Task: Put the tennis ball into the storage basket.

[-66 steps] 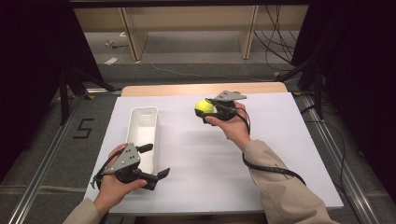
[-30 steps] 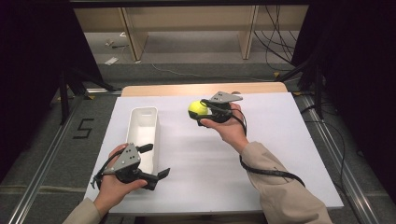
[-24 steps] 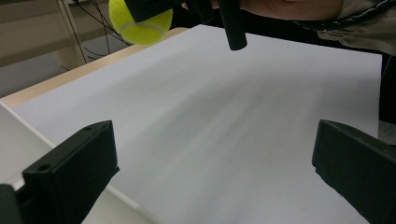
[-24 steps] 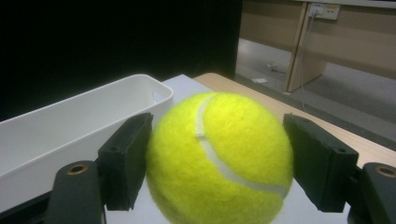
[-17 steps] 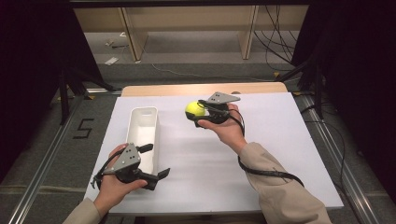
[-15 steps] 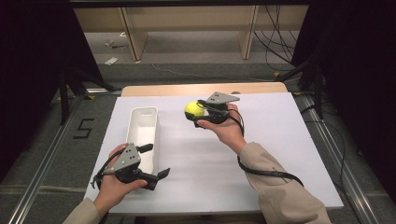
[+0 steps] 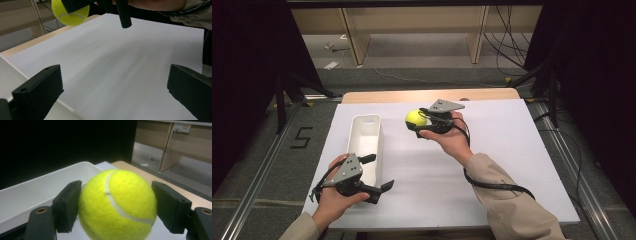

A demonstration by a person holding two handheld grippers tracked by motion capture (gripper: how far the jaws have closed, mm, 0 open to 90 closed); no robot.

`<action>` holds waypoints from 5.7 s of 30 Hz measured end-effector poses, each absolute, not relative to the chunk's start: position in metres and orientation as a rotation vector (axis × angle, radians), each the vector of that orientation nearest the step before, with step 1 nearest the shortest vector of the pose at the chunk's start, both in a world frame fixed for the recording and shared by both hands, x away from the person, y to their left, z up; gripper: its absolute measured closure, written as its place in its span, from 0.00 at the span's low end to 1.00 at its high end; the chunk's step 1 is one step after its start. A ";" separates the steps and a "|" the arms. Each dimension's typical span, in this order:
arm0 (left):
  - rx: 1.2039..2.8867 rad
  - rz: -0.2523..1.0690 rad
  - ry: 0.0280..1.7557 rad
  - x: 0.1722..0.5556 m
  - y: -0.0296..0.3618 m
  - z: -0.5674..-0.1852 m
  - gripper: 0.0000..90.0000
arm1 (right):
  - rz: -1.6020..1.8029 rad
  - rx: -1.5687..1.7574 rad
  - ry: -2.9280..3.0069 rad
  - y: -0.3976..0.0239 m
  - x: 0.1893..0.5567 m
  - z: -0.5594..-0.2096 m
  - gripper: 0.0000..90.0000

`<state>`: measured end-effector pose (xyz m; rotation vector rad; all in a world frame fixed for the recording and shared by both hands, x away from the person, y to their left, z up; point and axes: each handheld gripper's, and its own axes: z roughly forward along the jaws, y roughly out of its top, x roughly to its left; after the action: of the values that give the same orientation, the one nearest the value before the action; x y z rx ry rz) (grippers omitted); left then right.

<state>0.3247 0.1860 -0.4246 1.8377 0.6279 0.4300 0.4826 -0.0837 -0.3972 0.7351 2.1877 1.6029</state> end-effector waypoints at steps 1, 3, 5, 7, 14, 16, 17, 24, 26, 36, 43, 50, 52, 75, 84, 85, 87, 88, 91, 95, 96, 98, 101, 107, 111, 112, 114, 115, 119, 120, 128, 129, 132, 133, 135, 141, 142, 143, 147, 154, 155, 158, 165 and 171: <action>1.838 0.431 0.628 0.325 0.186 -0.425 0.00 | 1.605 0.730 2.189 -0.083 0.482 -0.397 0.31; 1.838 0.430 0.627 0.325 0.186 -0.425 0.00 | 1.604 0.726 2.192 -0.082 0.482 -0.396 0.31; 1.838 0.431 0.627 0.325 0.186 -0.425 0.00 | 1.609 0.722 2.191 -0.081 0.481 -0.396 0.31; 1.838 0.430 0.628 0.325 0.186 -0.425 0.00 | 1.612 0.723 2.192 -0.080 0.481 -0.395 0.31; 1.838 0.428 0.629 0.325 0.186 -0.425 0.00 | 1.610 0.717 2.196 -0.078 0.481 -0.395 0.31; 1.838 0.426 0.633 0.325 0.186 -0.425 0.00 | 1.612 0.717 2.197 -0.077 0.481 -0.395 0.31; 1.838 0.426 0.633 0.325 0.185 -0.425 0.00 | 1.615 0.716 2.196 -0.077 0.481 -0.395 0.31; 1.839 0.426 0.633 0.325 0.186 -0.425 0.00 | 1.622 0.710 2.201 -0.073 0.482 -0.394 0.31; 1.841 0.432 0.629 0.325 0.186 -0.425 0.00 | 1.621 0.704 2.202 -0.072 0.482 -0.393 0.31; 1.839 0.436 0.628 0.325 0.186 -0.425 0.00 | 1.626 0.702 2.205 -0.067 0.482 -0.392 0.31; 1.837 0.429 0.630 0.325 0.185 -0.425 0.00 | 1.627 0.693 2.206 -0.065 0.483 -0.392 0.31; 1.841 0.436 0.626 0.325 0.186 -0.424 0.00 | 1.626 0.691 2.210 -0.062 0.483 -0.392 0.31; 1.841 0.436 0.626 0.325 0.186 -0.425 0.00 | 1.627 0.690 2.208 -0.062 0.484 -0.392 0.31; 1.839 0.410 0.635 0.324 0.185 -0.425 0.00 | 1.632 0.668 2.218 -0.050 0.485 -0.389 0.31; 1.841 0.424 0.634 0.324 0.185 -0.425 0.00 | 1.632 0.660 2.222 -0.046 0.485 -0.388 0.31; 1.841 0.426 0.633 0.324 0.185 -0.425 0.00 | 1.632 0.660 2.223 -0.045 0.485 -0.387 0.31; 1.841 0.428 0.632 0.324 0.185 -0.424 0.00 | 1.635 0.659 2.221 -0.044 0.486 -0.387 0.31; 1.841 0.429 0.631 0.324 0.185 -0.424 0.00 | 1.636 0.658 2.220 -0.044 0.486 -0.387 0.31; 1.840 0.431 0.632 0.324 0.185 -0.424 0.00 | 1.635 0.659 2.226 -0.043 0.486 -0.387 0.31; 1.842 0.436 0.627 0.325 0.185 -0.424 0.00 | 1.635 0.658 2.226 -0.042 0.487 -0.386 0.31; 1.842 0.437 0.626 0.325 0.185 -0.424 0.00 | 1.635 0.658 2.226 -0.042 0.487 -0.386 0.31; 1.840 0.434 0.630 0.325 0.185 -0.424 0.00 | 1.636 0.656 2.226 -0.041 0.487 -0.386 0.31; 1.840 0.434 0.630 0.325 0.185 -0.424 0.00 | 1.639 0.655 2.224 -0.040 0.487 -0.386 0.31; 1.839 0.426 0.626 0.324 0.185 -0.424 0.00 | 1.642 0.649 2.229 -0.036 0.487 -0.386 0.31; 1.840 0.427 0.623 0.324 0.185 -0.424 0.00 | 1.644 0.646 2.233 -0.033 0.488 -0.386 0.31; 1.840 0.427 0.623 0.324 0.185 -0.424 0.00 | 1.644 0.646 2.233 -0.033 0.488 -0.386 0.31; 1.842 0.432 0.619 0.325 0.185 -0.424 0.00 | 1.645 0.643 2.233 -0.032 0.488 -0.385 0.31; 1.841 0.428 0.623 0.324 0.185 -0.424 0.00 | 1.646 0.640 2.231 -0.031 0.488 -0.385 0.31; 1.839 0.426 0.624 0.324 0.185 -0.424 0.00 | 1.647 0.639 2.233 -0.029 0.488 -0.384 0.31; 1.839 0.424 0.626 0.324 0.185 -0.424 0.00 | 1.650 0.637 2.233 -0.029 0.488 -0.384 0.31; 1.839 0.422 0.624 0.324 0.185 -0.424 0.00 | 1.653 0.631 2.234 -0.025 0.488 -0.383 0.31; 1.838 0.422 0.624 0.324 0.185 -0.424 0.00 | 1.653 0.630 2.233 -0.025 0.489 -0.383 0.31; 1.839 0.423 0.623 0.324 0.184 -0.424 0.00 | 1.654 0.627 2.236 -0.023 0.489 -0.383 0.31; 1.839 0.423 0.623 0.324 0.185 -0.424 0.00 | 1.654 0.626 2.237 -0.022 0.489 -0.383 0.31; 1.838 0.423 0.623 0.324 0.185 -0.424 0.00 | 1.655 0.626 2.239 -0.021 0.489 -0.383 0.31; 1.838 0.422 0.622 0.324 0.185 -0.424 0.00 | 1.655 0.618 2.243 -0.018 0.488 -0.383 0.31; 1.839 0.422 0.622 0.324 0.185 -0.424 0.00 | 1.655 0.618 2.242 -0.017 0.488 -0.383 0.31; 1.839 0.422 0.622 0.324 0.185 -0.424 0.00 | 1.652 0.617 2.248 -0.017 0.488 -0.383 0.31; 1.839 0.423 0.622 0.324 0.185 -0.424 0.00 | 1.655 0.615 2.247 -0.015 0.488 -0.383 0.31; 1.839 0.424 0.621 0.324 0.185 -0.424 0.00 | 1.649 0.604 2.254 -0.011 0.488 -0.384 0.31; 1.839 0.423 0.622 0.324 0.185 -0.424 0.00 | 1.649 0.604 2.256 -0.010 0.489 -0.384 0.31; 1.839 0.424 0.621 0.324 0.184 -0.424 0.00 | 1.649 0.603 2.259 -0.009 0.489 -0.384 0.31; 1.839 0.424 0.622 0.324 0.185 -0.424 0.00 | 1.654 0.598 2.261 -0.005 0.488 -0.383 0.31; 1.839 0.425 0.622 0.324 0.185 -0.424 0.00 | 1.652 0.591 2.266 -0.003 0.490 -0.383 0.31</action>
<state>0.3240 0.1846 -0.4238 1.8386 0.6222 0.4253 0.4897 -0.0028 -0.3825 0.5913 2.2661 1.6515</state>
